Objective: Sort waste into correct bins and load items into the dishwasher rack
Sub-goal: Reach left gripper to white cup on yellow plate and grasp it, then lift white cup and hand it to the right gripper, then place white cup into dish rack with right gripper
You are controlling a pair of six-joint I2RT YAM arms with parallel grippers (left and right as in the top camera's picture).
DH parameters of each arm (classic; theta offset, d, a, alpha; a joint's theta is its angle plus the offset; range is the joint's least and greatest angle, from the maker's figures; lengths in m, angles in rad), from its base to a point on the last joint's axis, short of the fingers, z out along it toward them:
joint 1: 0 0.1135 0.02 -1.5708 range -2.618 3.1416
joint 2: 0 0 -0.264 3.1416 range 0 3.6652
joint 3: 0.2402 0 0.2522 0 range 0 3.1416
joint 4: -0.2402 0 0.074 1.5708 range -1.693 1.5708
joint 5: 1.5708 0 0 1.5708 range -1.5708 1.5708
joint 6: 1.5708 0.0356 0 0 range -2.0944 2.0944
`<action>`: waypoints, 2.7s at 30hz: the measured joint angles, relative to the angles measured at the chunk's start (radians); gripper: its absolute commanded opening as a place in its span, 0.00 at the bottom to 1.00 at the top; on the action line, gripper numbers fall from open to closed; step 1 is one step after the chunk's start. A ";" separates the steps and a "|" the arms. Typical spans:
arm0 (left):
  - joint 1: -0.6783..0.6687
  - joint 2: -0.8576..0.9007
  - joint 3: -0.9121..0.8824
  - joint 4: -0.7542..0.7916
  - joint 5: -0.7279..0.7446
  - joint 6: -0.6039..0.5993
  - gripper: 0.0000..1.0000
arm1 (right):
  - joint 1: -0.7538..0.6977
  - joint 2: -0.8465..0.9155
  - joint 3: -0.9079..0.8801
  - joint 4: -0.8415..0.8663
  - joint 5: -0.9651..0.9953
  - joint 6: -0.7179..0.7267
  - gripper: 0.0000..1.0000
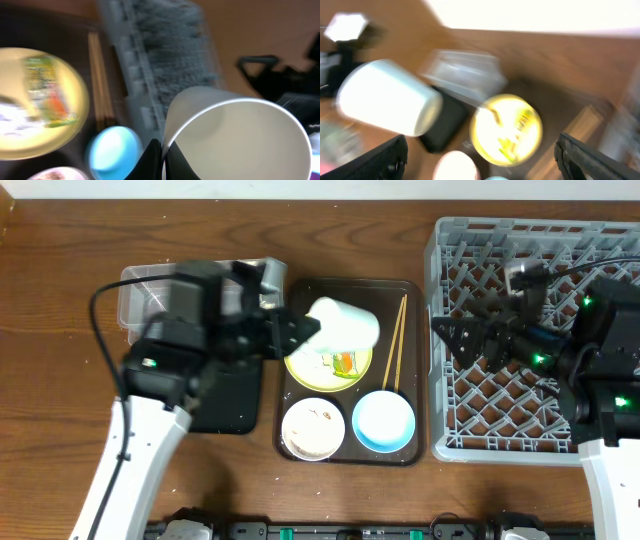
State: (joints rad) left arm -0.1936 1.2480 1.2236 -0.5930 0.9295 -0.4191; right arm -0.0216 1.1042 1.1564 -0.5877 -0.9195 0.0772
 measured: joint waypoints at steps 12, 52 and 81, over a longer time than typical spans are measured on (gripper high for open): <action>0.124 0.014 0.000 0.000 0.506 0.000 0.06 | 0.344 0.008 0.002 0.320 -0.179 0.095 0.98; 0.126 0.017 0.000 0.000 0.591 0.005 0.06 | 0.446 0.084 0.002 0.409 -0.133 0.153 0.81; 0.113 0.017 0.000 -0.104 0.221 0.012 0.68 | -0.182 -0.130 0.006 -0.373 0.378 0.152 0.55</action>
State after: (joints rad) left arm -0.0803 1.2648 1.2232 -0.6968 1.1503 -0.4068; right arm -0.2039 0.9745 1.1629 -0.9604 -0.5419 0.2295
